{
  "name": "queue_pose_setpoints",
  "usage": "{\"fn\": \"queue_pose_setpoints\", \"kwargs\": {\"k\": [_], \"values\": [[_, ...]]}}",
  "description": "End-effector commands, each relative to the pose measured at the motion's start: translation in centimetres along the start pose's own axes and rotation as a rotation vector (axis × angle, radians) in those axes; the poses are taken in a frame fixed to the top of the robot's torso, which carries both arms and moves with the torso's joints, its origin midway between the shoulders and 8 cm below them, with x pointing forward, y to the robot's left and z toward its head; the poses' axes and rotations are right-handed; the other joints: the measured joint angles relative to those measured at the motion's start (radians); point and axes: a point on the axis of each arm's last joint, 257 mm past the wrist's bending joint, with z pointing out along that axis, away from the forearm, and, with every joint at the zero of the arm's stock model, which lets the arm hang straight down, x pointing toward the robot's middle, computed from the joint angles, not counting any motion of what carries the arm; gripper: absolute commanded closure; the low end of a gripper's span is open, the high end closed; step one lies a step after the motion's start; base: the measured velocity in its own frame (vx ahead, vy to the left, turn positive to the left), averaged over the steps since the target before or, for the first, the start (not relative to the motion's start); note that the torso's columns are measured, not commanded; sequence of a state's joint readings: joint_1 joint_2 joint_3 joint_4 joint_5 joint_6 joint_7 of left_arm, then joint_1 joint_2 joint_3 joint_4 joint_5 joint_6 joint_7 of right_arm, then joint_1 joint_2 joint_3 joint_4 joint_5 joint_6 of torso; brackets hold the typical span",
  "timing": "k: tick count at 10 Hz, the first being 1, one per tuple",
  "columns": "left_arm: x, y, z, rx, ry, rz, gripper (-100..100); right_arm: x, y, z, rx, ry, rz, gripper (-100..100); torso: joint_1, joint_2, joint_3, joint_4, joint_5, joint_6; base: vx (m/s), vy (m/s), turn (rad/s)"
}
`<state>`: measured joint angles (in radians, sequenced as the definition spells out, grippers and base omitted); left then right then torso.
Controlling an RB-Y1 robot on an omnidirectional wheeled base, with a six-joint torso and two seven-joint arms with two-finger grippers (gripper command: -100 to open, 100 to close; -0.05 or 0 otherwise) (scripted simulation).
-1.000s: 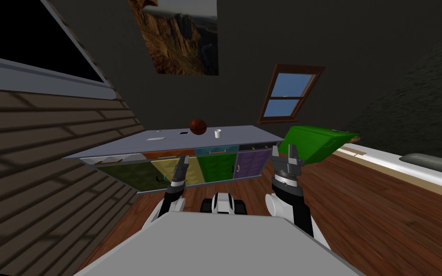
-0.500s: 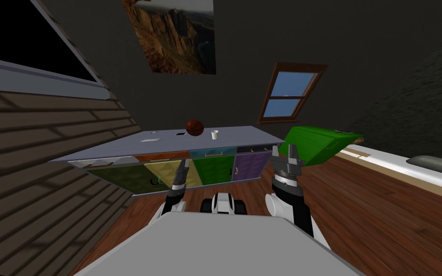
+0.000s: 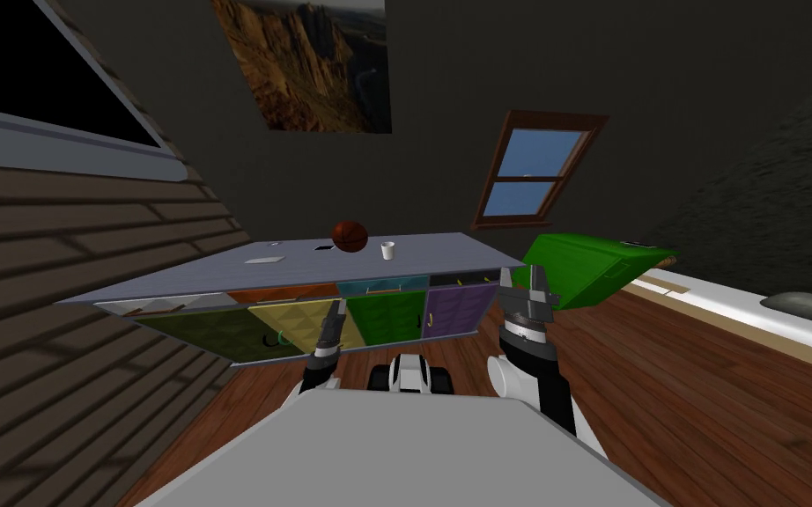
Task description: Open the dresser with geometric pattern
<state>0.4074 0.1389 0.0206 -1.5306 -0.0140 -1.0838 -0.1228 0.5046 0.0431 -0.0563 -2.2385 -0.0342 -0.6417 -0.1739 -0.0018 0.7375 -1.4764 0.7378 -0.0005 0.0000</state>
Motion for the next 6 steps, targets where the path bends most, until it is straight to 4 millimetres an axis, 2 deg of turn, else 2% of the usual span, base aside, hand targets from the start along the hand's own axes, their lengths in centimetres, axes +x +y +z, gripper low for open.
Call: {"fn": "queue_pose_setpoints", "kwargs": {"k": [1,2,6], "values": [[0.2,1.3,-1.2,-0.021,-0.004,-0.004,-100,0.0,0.0,0.0,0.000,0.000,0.000,0,0.003,0.002,0.001,0.001,0.001,0.000,0.058,-0.045,0.005],[0.2,1.3,-1.2,-0.021,-0.004,-0.004,-100,0.0,0.0,0.0,0.000,0.000,0.000,0,0.005,0.002,0.001,0.001,0.001,0.000,0.049,-0.027,0.003],[0.2,3.1,-3.8,-0.054,-0.019,-0.011,-100,0.0,0.0,0.0,0.000,0.000,0.000,0,-0.001,-0.002,-0.001,0.000,0.000,0.000,0.082,-0.085,0.011]]}}
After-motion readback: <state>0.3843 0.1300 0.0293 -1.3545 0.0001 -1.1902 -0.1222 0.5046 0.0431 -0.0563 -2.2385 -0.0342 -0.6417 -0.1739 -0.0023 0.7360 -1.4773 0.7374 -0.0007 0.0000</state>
